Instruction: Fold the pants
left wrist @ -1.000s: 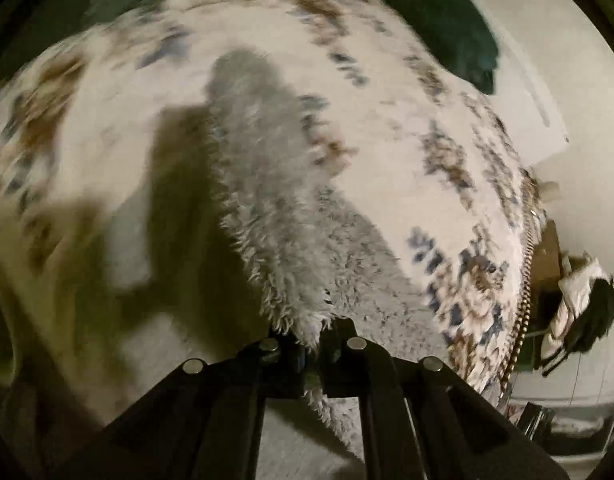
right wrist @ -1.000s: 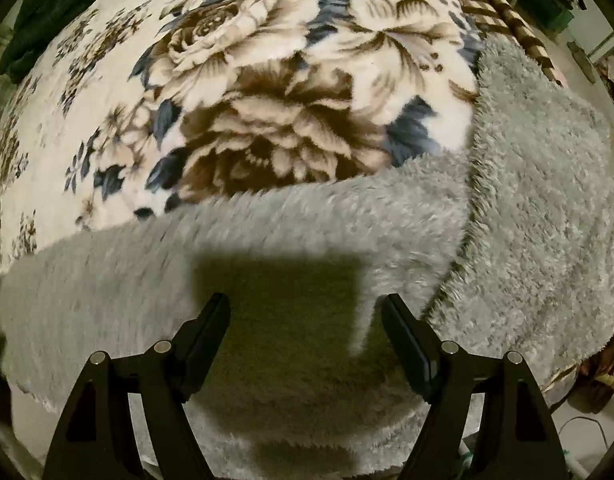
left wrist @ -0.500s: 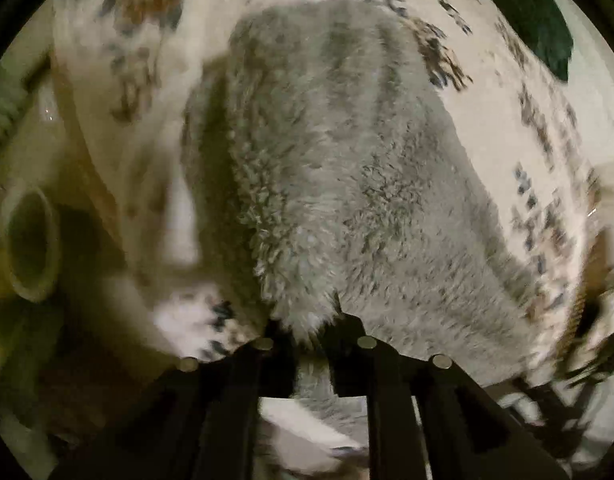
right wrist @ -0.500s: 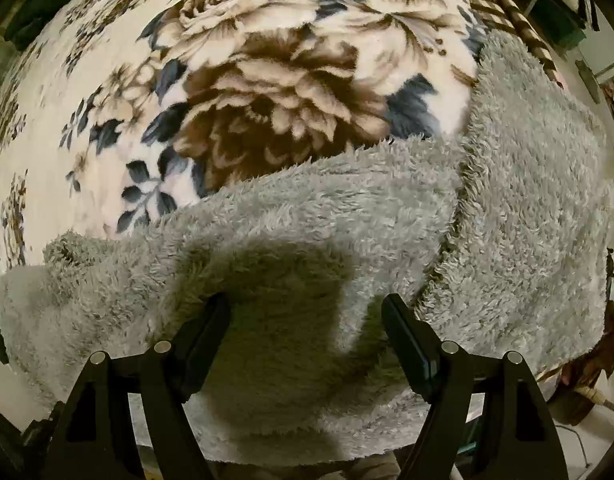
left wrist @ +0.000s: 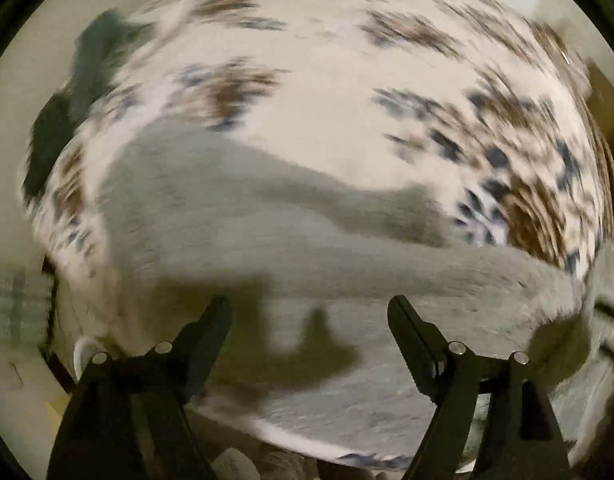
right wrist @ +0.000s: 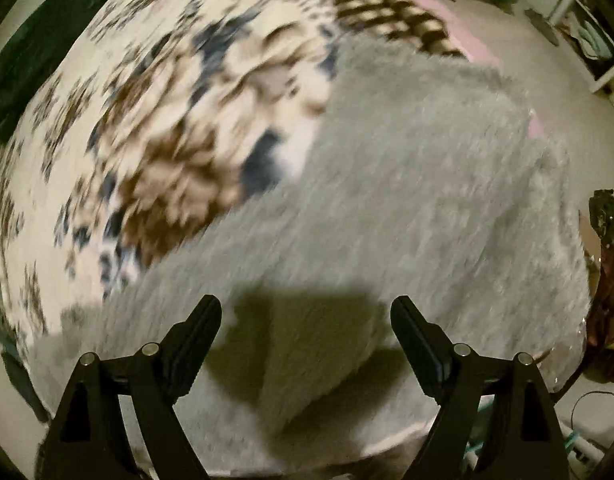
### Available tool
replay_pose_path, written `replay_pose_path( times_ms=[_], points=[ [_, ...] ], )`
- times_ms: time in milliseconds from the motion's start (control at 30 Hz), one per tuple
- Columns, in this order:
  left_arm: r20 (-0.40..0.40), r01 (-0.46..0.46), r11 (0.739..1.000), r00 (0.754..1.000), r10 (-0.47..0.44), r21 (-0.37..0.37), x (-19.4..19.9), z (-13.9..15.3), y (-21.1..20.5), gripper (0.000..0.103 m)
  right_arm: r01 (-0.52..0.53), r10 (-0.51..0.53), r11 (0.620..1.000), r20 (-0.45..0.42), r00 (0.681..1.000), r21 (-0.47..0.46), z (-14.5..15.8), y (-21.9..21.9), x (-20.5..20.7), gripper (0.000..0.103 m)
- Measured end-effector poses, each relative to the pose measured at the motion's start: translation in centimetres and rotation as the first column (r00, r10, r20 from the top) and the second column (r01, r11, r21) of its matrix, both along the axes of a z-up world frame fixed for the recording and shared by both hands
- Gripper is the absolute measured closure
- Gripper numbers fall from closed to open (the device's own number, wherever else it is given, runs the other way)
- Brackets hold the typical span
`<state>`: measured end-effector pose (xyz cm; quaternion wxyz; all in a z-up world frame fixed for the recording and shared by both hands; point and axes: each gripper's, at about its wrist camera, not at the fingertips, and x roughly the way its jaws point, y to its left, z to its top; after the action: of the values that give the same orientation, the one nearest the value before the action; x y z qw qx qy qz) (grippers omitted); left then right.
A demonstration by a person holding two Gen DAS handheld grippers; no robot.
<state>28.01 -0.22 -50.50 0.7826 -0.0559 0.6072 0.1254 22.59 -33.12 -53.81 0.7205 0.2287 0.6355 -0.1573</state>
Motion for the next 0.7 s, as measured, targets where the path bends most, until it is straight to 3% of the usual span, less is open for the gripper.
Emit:
replay_pose_path(
  times_ms=[133,367,433,500,533,567,700],
  points=[
    [-0.051,0.141,0.989,0.989,-0.139,0.044,3.7,-2.0,-6.3,0.024,0.021,-0.02,0.999,0.007,1.0,-0.03,-1.8,-2.4,5.2,0.014],
    [-0.072,0.232,0.971,0.971,-0.227,0.065,6.0,-2.9,-11.0,0.024,-0.032,0.026,0.997,-0.076,0.997,-0.075,-5.7,-4.2,10.2,0.017],
    [-0.077,0.242,0.968,0.968,-0.237,0.066,6.0,-2.7,-11.8,0.024,-0.047,0.04,0.996,-0.094,0.995,-0.07,-6.2,-4.7,10.2,0.029],
    [-0.084,0.253,0.965,0.965,-0.248,0.064,5.9,-2.6,-12.5,0.024,-0.068,0.057,0.992,-0.103,0.993,-0.109,-5.9,-5.4,9.5,0.063],
    [-0.089,0.258,0.964,0.964,-0.252,0.061,5.8,-2.6,-12.9,0.024,-0.066,0.055,0.991,-0.097,0.994,-0.119,-5.6,-5.7,9.1,0.071],
    [-0.094,0.263,0.963,0.962,-0.257,0.059,5.6,-2.5,-13.3,0.024,-0.056,0.047,0.991,-0.083,0.995,-0.119,-5.2,-6.3,8.4,0.088],
    [-0.116,0.287,0.958,0.952,-0.283,0.023,4.5,-2.3,-14.6,0.024,0.039,-0.039,0.994,-0.005,0.999,-0.1,-2.4,-9.1,4.4,0.091]
  ],
)
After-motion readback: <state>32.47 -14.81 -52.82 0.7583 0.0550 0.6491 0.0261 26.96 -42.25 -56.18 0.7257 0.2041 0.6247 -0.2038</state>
